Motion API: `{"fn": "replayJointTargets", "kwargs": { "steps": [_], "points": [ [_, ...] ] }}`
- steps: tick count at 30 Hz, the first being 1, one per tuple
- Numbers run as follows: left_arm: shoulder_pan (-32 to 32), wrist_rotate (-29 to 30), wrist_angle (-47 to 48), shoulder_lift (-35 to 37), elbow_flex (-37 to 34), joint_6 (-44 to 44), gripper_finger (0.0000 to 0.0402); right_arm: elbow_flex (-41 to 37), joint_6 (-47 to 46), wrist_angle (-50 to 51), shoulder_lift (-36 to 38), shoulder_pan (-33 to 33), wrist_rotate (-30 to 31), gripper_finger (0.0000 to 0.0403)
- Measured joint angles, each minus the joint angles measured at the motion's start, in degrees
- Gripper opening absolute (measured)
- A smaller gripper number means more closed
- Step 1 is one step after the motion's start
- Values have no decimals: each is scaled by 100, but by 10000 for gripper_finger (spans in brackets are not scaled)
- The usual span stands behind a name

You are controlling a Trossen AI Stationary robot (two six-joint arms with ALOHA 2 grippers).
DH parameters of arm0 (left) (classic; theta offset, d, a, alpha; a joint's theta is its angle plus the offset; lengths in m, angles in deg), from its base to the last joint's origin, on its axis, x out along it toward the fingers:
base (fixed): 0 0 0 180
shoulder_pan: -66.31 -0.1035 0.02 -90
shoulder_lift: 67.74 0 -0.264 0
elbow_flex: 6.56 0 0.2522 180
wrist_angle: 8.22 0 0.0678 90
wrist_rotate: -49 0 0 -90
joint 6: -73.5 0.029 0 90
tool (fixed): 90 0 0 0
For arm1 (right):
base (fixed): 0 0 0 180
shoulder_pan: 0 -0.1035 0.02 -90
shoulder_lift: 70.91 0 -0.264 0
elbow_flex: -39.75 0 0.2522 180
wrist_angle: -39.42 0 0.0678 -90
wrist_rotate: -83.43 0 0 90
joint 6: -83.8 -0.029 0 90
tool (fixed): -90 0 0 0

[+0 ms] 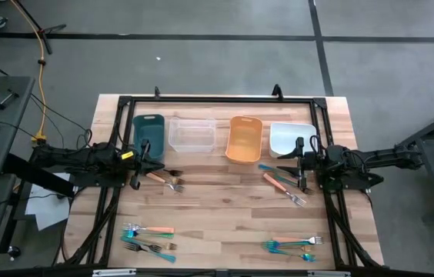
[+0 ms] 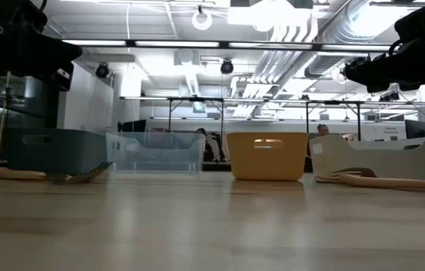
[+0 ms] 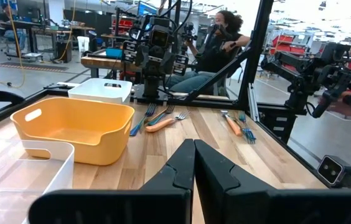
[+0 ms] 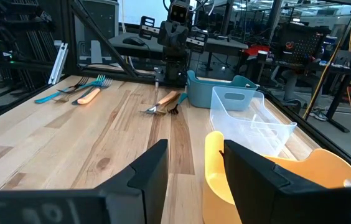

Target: Sort silverware by color (type)

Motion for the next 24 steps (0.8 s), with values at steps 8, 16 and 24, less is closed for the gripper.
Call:
{"fn": "replayJointTargets", "kwargs": {
  "steps": [8, 16, 24],
  "points": [
    [0, -2, 0, -1, 0, 2, 1, -4, 84, -489, -1, 2, -41, 149],
    [0, -2, 1, -2, 0, 0, 1, -2, -1331, -3732, -283, 2, -1006, 149],
    [2, -2, 0, -2, 0, 0, 1, -2, -1550, -5330, -1630, -2, -1020, 149]
  ]
}}
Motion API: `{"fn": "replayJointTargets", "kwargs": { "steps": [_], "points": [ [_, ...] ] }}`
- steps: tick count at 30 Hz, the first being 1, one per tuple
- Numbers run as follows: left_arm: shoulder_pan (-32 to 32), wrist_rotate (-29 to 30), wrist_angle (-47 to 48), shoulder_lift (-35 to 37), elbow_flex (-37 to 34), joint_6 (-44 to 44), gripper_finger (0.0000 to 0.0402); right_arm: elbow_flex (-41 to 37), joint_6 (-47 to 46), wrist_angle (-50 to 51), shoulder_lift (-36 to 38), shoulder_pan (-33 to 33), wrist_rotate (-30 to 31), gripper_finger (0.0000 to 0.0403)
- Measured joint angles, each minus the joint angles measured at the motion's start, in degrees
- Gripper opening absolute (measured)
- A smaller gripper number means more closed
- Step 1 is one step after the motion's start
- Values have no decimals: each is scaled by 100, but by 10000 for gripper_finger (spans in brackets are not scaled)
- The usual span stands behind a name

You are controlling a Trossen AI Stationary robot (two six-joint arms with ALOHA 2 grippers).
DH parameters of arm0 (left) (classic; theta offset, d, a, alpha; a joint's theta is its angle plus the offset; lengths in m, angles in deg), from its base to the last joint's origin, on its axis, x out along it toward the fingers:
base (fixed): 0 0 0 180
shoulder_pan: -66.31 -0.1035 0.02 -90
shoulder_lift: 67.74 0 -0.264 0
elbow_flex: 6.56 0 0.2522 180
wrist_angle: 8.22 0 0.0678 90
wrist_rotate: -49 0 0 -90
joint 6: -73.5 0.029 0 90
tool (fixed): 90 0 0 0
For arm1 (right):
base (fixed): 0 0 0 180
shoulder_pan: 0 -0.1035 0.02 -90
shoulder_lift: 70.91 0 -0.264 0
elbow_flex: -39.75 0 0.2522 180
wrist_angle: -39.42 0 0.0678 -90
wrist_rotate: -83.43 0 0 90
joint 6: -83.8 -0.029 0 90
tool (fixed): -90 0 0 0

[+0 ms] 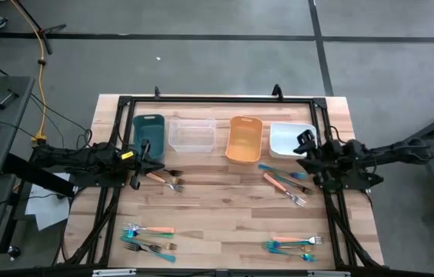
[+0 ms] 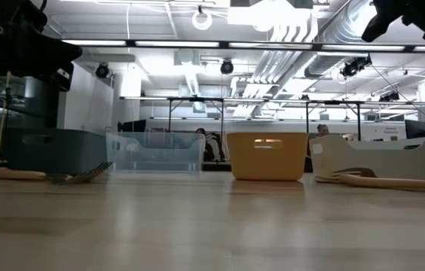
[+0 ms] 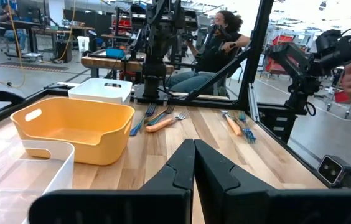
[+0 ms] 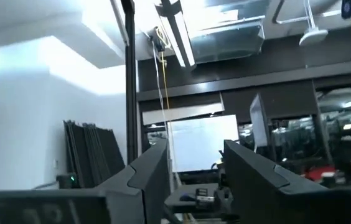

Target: Sort silverware by color (type)

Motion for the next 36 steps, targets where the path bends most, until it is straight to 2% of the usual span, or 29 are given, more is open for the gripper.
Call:
{"fn": "replayJointTargets", "kwargs": {
  "steps": [2, 5, 8, 10, 13, 16, 18, 20, 22, 24, 26, 28, 32, 36],
  "points": [
    [-2, 2, 0, 0, 0, -2, 1, 11, -196, -483, -434, -16, 4, 149],
    [-1, 0, 0, 0, 0, 0, 1, 303, -238, -606, -1087, -178, -55, 149],
    [-2, 1, 0, 0, 0, 0, 1, 921, -210, -265, -1690, -403, -245, 149],
    [-1, 0, 0, 0, 0, -1, 1, 1481, -130, 365, -2018, -542, -446, 149],
    [-1, 0, 0, 0, 0, 1, 1, 2512, 76, 2353, -2375, -704, -497, 149],
    [-2, 0, 0, 0, 0, 0, 1, 3748, -252, 5378, -2724, -844, 429, 149],
    [-2, 1, 0, 0, 0, -1, 1, 4543, -1012, 7479, -3086, -945, 1194, 149],
    [-2, 2, -1, 0, 0, 0, 1, 5180, -2094, 9257, -3492, -1045, 1690, 149],
    [0, 1, 0, 0, 0, -1, 1, 5594, -3207, 10631, -3885, -1133, 1780, 149],
    [-1, 2, -2, 0, 0, 0, 1, 5733, -4148, 11515, -4259, -1229, 1773, 149],
    [0, 0, 0, 0, 0, 0, 1, 5695, -4984, 11889, -4558, -1319, 1691, 149],
    [-1, 2, -2, 0, 0, -1, 1, 5518, -5434, 11956, -4804, -1390, 1490, 149],
    [0, 1, -1, 0, 0, 0, 1, 5184, -5572, 11936, -5268, -1402, 728, 149],
    [-2, 1, -2, 0, 0, -1, 1, 4852, -5803, 11496, -5627, -1425, 639, 149]
  ]
}}
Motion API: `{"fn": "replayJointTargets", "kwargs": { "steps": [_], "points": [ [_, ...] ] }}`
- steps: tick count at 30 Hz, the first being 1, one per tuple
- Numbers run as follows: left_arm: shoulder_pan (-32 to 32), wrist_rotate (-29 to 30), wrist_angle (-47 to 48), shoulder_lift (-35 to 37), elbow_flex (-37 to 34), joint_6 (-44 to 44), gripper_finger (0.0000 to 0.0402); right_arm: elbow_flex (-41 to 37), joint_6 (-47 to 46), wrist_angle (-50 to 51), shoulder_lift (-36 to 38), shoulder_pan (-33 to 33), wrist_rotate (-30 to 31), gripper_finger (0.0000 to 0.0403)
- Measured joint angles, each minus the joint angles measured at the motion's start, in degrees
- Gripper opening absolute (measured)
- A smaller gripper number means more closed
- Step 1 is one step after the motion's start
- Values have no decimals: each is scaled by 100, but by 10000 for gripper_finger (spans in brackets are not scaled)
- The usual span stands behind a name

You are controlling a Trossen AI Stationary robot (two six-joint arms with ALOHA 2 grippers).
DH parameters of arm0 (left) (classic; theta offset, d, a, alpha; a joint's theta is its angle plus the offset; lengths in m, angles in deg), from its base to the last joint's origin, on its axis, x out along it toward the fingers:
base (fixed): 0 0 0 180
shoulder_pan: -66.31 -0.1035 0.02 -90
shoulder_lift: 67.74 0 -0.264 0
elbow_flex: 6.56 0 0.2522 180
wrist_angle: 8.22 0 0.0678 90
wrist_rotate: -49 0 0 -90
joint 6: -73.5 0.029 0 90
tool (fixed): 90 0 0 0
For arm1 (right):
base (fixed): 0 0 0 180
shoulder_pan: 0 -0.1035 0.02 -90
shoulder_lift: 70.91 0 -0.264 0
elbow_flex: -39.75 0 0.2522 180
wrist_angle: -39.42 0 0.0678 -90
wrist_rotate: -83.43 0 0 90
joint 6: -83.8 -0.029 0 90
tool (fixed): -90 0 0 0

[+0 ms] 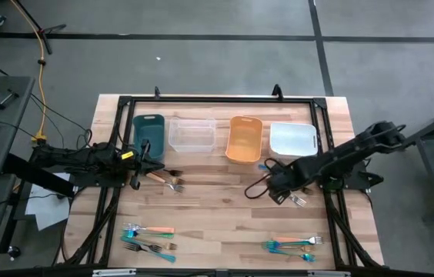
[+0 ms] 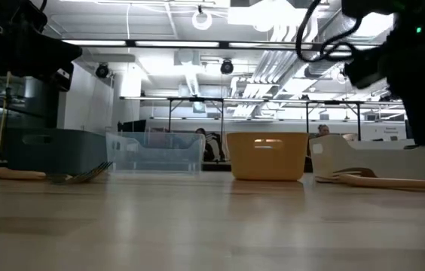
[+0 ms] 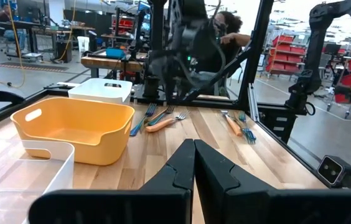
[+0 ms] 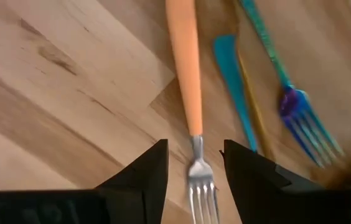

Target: Sort silverware by color (type)

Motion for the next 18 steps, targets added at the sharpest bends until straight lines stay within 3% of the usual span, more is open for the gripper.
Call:
{"fn": "replayJointTargets", "kwargs": {
  "steps": [5, 18],
  "points": [
    [1, 1, 0, 0, 0, 1, 1, -362, 162, -764, -295, 1, -112, 149],
    [0, 2, 1, 0, 0, 1, 1, -1021, 172, -1232, -381, 92, 8, 149]
  ]
}}
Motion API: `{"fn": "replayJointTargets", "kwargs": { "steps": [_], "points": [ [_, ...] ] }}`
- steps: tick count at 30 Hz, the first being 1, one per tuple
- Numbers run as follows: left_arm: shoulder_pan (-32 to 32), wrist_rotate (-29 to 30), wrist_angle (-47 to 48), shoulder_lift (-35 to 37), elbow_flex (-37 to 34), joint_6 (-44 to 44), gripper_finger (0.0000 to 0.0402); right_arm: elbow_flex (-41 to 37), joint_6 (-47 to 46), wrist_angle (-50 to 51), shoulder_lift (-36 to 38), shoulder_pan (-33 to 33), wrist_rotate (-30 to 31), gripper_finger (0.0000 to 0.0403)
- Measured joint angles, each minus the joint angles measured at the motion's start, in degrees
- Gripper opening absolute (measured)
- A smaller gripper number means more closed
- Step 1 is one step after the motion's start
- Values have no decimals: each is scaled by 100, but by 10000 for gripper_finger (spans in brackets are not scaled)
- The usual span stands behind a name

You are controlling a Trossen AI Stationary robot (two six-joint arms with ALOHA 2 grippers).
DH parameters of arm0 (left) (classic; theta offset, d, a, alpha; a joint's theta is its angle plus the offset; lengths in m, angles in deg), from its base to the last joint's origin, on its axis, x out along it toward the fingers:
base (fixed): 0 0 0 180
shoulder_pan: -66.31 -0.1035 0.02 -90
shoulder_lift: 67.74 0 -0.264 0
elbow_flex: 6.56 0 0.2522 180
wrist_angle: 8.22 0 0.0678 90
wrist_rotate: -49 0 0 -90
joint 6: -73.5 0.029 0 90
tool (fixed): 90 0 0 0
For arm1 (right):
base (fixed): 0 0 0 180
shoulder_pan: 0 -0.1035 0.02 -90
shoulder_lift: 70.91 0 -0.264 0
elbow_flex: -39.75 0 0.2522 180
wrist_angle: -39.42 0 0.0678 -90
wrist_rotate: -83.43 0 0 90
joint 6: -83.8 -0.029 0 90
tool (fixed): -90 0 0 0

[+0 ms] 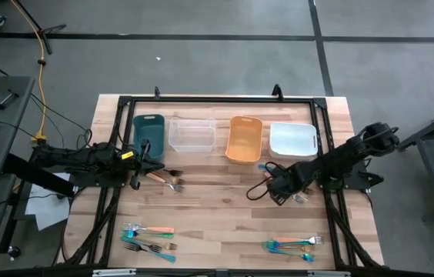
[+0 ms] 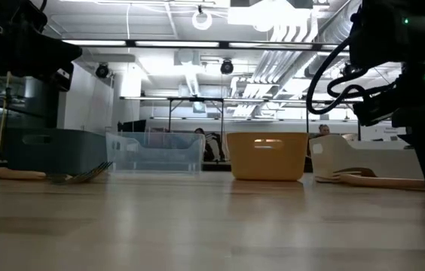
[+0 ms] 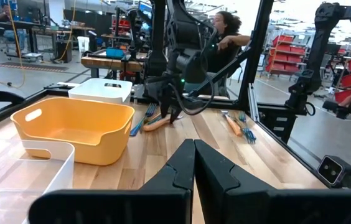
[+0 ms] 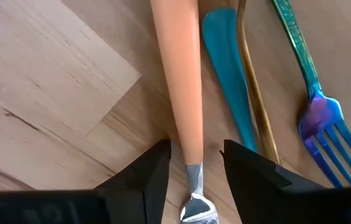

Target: Sort silverware by color (type)

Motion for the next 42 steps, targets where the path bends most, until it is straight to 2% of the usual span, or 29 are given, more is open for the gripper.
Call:
{"fn": "replayJointTargets", "kwargs": {
  "steps": [5, 7, 9, 12, 13, 18, 21, 26, 29, 32, 38, 42],
  "points": [
    [0, 0, -1, 0, 0, 0, 1, -8, -20, -29, -1, 0, -79, 148],
    [0, -1, 1, 0, 0, 0, 1, -11, -23, -54, -2, 7, -151, 135],
    [1, -1, -1, 0, 0, 0, 1, -11, -40, -95, -4, -2, -172, 104],
    [1, -1, -1, 0, 0, 1, 1, -4, 19, -156, -6, -13, -237, 34],
    [0, -2, -1, 0, 0, -1, 1, 10, 105, -134, -4, -13, -247, 26],
    [1, -1, 1, 0, 0, -2, 1, 496, 486, 236, -30, -59, -550, 35],
    [0, -1, 1, 0, 0, 0, 1, 988, 816, 540, -30, -125, -525, 26],
    [0, -2, 1, 0, 0, -2, 1, 1740, 1860, 305, -23, -397, -807, 26],
    [0, -1, 0, 0, 0, 1, 1, 1755, 2141, -589, -23, -527, -781, 26],
    [1, -2, 1, 0, 0, 0, 1, 1327, 2382, -2137, -19, -532, -610, 26],
    [0, 0, 1, 0, 0, -2, 1, 286, 3623, -5965, -23, -287, 957, 26],
    [1, 0, 0, 0, 0, 0, 1, -167, 4663, -7950, -23, -40, 1365, 26]
  ]
}}
